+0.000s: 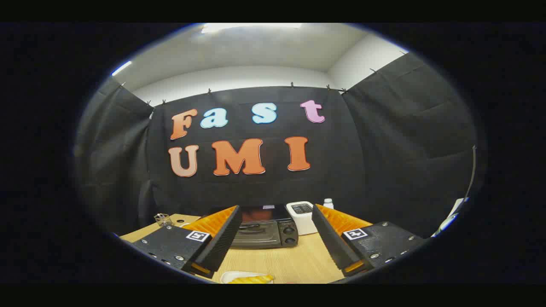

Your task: Open the toaster oven, put the food inside, and close the toaster oven door.

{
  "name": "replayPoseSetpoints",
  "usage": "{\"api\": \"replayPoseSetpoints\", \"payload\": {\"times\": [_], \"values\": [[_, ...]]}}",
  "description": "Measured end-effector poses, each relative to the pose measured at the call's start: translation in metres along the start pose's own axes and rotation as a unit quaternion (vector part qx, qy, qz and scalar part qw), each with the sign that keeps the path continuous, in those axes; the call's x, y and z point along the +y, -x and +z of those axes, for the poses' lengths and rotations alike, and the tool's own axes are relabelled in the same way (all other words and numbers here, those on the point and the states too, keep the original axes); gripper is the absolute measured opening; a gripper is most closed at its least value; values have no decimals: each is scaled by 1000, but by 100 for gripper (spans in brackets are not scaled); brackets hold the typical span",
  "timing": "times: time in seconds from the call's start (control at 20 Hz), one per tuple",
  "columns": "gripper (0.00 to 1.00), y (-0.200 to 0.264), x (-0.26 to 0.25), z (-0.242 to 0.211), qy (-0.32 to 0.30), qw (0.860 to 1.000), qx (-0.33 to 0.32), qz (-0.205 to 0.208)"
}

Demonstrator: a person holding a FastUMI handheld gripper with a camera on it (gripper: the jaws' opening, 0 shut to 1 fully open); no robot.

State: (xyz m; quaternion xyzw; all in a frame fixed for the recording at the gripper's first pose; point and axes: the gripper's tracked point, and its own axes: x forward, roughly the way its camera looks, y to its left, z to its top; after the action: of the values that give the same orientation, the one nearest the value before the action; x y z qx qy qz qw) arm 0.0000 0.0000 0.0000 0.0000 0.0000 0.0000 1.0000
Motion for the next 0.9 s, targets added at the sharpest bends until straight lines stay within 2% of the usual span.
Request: {"api": "replayPoseSetpoints", "payload": {"times": [0.9], "values": [[98, -8, 6, -25, 22, 999, 29, 11]]}}
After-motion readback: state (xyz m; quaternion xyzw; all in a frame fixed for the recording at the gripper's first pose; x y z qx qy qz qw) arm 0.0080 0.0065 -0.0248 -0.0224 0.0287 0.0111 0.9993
